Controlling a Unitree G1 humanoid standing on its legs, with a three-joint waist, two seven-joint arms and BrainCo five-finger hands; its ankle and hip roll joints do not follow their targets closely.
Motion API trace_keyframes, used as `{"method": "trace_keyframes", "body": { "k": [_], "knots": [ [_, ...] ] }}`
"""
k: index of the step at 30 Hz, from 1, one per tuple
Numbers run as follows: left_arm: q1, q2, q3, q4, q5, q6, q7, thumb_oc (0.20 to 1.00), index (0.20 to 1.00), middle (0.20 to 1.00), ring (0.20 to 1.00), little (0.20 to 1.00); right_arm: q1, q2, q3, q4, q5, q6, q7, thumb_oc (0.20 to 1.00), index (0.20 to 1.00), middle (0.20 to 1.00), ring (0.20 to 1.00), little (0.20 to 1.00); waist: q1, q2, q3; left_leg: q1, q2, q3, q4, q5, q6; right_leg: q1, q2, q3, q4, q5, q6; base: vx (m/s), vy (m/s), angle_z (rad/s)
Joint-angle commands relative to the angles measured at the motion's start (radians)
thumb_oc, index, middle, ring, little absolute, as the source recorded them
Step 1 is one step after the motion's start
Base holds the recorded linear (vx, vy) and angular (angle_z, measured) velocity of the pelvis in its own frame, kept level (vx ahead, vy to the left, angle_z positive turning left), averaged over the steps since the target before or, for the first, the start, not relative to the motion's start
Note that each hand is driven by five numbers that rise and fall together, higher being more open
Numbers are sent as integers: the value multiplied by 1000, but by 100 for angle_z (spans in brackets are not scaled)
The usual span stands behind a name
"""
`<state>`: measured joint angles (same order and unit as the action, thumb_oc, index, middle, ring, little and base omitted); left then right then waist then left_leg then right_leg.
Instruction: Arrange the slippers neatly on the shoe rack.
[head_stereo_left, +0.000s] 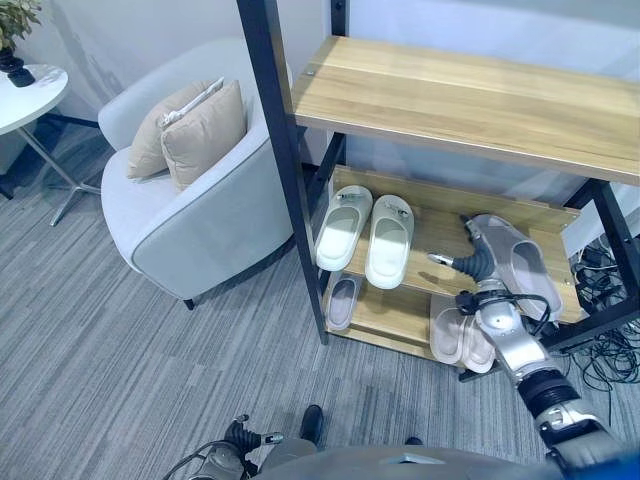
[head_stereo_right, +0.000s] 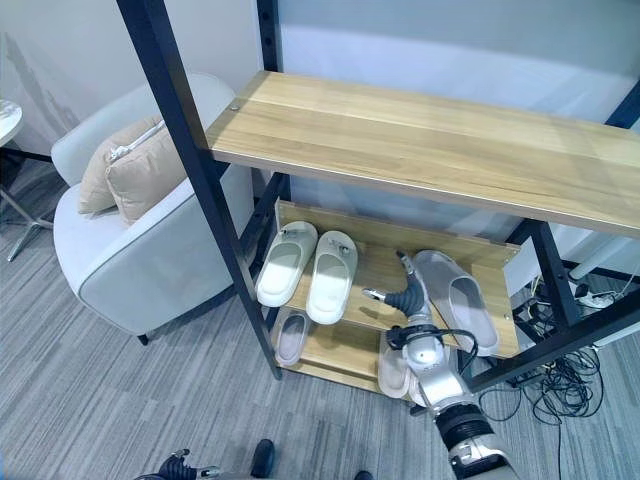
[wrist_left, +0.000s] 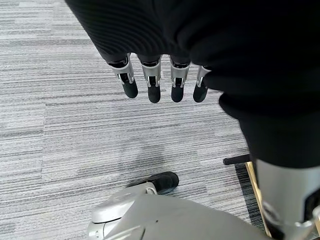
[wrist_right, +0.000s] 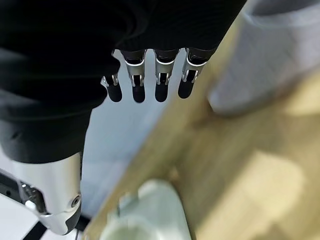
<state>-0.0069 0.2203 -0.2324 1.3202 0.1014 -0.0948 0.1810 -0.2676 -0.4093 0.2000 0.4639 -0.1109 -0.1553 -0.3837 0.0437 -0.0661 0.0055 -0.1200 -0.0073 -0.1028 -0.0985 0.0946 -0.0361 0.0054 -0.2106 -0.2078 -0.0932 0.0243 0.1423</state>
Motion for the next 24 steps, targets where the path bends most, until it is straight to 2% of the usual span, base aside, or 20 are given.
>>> {"method": "trace_keyframes", "body": {
  "k": [1,2,5,6,10,15,22,24],
  "knots": [
    [-14,-41,-36,73,32,-17,5,1000,1000,1000,1000,1000,-39,-56,-43,-31,-140,-10,-90,1000,1000,1000,1000,1000,13,-11,17,18,42,68,11,-113,-24,31,-61,29,6,-9,57,26,-53,2],
    [-15,-37,-31,69,37,-19,2,1000,1000,1000,1000,1000,-27,-93,-62,-7,-203,22,-109,1000,1000,1000,1000,1000,14,-11,17,18,43,65,11,-114,-24,32,-60,24,6,-10,57,17,-32,1],
    [-14,-34,-32,69,44,-22,3,1000,1000,1000,1000,1000,-14,-110,-108,54,-225,54,-156,1000,1000,1000,1000,1000,13,-9,16,17,44,62,11,-115,-24,34,-58,24,6,-12,58,21,-44,-1],
    [-13,-34,-29,70,47,-22,8,1000,1000,1000,1000,1000,-2,-113,-134,75,-249,79,-192,1000,1000,1000,1000,1000,12,-7,15,17,44,61,11,-116,-25,34,-57,23,6,-13,57,0,0,0],
    [-10,-37,-30,71,45,-20,16,1000,1000,1000,1000,1000,9,-85,-171,128,-225,112,-225,1000,1000,1000,1000,1000,11,-4,15,17,44,61,11,-117,-24,33,-56,22,6,-14,57,0,0,0],
    [-6,-32,-32,72,25,-7,25,1000,1000,1000,1000,1000,13,-37,-144,304,-100,128,-178,1000,1000,1000,1000,1000,12,-6,10,19,43,64,11,-117,-25,37,-54,24,6,-17,52,0,0,0],
    [-1,-29,-21,77,9,10,35,1000,1000,1000,1000,1000,19,14,-108,315,-24,125,-138,1000,1000,1000,1000,1000,6,-9,7,24,42,70,11,-118,-23,36,-54,28,6,-14,51,0,0,0],
    [-1,-28,-14,79,6,13,36,1000,1000,1000,1000,1000,17,16,-83,301,-42,130,-116,1000,1000,1000,1000,1000,5,-11,8,25,42,73,11,-119,-23,36,-53,28,6,-14,51,-11,13,-2]
  ]
}}
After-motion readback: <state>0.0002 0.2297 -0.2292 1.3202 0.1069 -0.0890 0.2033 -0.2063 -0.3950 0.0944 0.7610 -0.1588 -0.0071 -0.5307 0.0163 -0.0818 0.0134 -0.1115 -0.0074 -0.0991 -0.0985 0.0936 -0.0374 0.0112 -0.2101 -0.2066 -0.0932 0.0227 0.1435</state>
